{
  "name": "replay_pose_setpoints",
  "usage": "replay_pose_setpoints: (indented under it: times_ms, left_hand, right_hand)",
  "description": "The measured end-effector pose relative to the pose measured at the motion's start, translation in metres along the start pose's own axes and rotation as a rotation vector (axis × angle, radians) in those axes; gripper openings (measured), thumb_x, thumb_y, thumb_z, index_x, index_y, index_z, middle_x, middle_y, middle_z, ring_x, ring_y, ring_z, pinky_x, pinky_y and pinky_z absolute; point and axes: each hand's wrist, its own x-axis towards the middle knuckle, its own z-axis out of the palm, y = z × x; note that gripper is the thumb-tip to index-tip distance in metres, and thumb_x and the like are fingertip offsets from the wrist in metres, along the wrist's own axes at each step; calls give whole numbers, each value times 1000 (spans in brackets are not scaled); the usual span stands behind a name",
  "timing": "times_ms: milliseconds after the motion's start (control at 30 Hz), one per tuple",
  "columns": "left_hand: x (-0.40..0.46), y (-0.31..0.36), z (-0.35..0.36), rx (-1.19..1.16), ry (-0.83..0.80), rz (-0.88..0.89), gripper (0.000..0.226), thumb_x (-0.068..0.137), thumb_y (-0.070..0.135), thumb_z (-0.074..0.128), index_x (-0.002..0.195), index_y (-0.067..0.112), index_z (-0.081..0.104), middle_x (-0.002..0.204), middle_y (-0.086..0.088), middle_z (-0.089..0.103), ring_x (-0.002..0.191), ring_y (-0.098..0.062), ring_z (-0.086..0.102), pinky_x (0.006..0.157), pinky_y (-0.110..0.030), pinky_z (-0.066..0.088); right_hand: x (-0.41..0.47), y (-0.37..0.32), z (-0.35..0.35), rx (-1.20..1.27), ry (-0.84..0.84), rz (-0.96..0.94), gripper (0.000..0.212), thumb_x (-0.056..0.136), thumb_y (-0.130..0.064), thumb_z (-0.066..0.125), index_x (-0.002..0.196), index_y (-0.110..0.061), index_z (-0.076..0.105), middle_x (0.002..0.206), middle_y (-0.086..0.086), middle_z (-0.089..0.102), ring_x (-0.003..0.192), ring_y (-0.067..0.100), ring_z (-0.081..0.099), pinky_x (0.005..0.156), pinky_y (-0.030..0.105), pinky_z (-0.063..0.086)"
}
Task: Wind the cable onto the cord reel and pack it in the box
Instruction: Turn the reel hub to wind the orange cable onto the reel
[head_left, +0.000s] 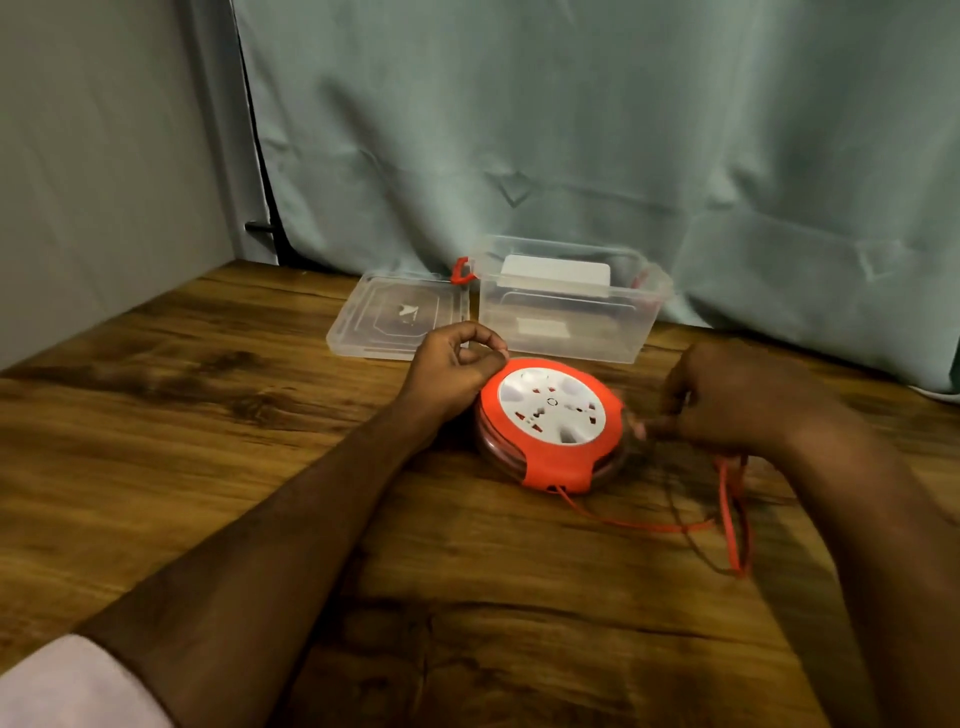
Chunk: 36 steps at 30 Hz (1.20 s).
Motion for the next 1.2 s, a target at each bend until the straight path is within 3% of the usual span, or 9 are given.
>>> replay_pose_setpoints:
  times_ms: [100, 200, 333, 500, 600, 700, 833, 1033, 1200]
  left_hand:
    - [0, 1, 0, 1, -28, 13, 5, 92, 11, 68, 91, 15, 70, 77, -4, 75, 66, -19, 72, 59, -29, 55]
    - [-2, 2, 1, 20, -86, 36, 4, 93, 12, 67, 97, 11, 69, 72, -1, 75, 61, -14, 71, 55, -26, 54]
    - [-6, 4, 0, 14, -138, 54, 9, 94, 11, 66, 101, 7, 68, 71, -5, 75, 57, -15, 69, 53, -25, 53]
    - [-7, 4, 1, 15, -130, 70, 6, 95, 11, 65, 100, 8, 68, 68, -3, 74, 57, -15, 70, 52, -25, 52]
    - [-6, 3, 1, 30, -115, 79, 7, 94, 11, 65, 100, 7, 68, 70, -2, 75, 58, -14, 71, 53, -24, 53]
    - [-6, 3, 2, 19, -107, 80, 9, 94, 9, 66, 102, 6, 68, 71, 0, 74, 58, -13, 70, 52, -24, 53]
    - [-5, 2, 2, 23, -72, 85, 9, 93, 8, 66, 101, 7, 70, 75, -2, 74, 62, -15, 71, 56, -27, 55]
    - [-4, 1, 3, 18, -34, 86, 8, 92, 5, 66, 98, 6, 71, 78, -7, 74, 66, -19, 72, 58, -29, 57]
    - [-3, 0, 4, 3, -27, 75, 10, 92, 6, 66, 100, 4, 71, 88, -11, 77, 74, -23, 75, 66, -34, 62]
  right_hand:
    - [0, 1, -2, 170, 138, -142, 36, 74, -46, 83, 106, -42, 69, 104, -16, 74, 98, 11, 68, 82, 31, 53]
    - [3, -17, 6, 574, 4, -419, 55, 72, -25, 89, 120, -39, 67, 107, -21, 73, 103, -2, 65, 91, 28, 53]
    - [5, -31, 15, 460, 5, -470, 70, 70, -43, 88, 133, -45, 56, 109, -25, 64, 105, 0, 58, 93, 33, 51]
    - [5, -33, 15, 308, 19, -356, 86, 64, -65, 81, 137, -54, 38, 110, -22, 64, 101, 10, 60, 86, 41, 55]
    - [3, -33, 16, 350, 28, -331, 72, 62, -64, 84, 124, -48, 50, 100, -21, 68, 91, 4, 62, 78, 36, 57]
    - [1, -37, 17, 380, 93, -258, 55, 56, -68, 84, 91, -34, 57, 80, -17, 69, 73, 1, 61, 60, 30, 49]
    - [1, -48, 20, 389, 128, -154, 59, 52, -73, 81, 67, -20, 60, 69, -9, 66, 68, 8, 58, 54, 28, 37]
    - [2, -63, 29, 355, 202, -46, 67, 50, -87, 67, 61, -24, 49, 67, -9, 56, 71, 15, 56, 58, 28, 31]
    - [3, -79, 32, 359, 218, 26, 66, 64, -86, 65, 86, -24, 67, 91, -2, 69, 84, 19, 63, 70, 32, 46]
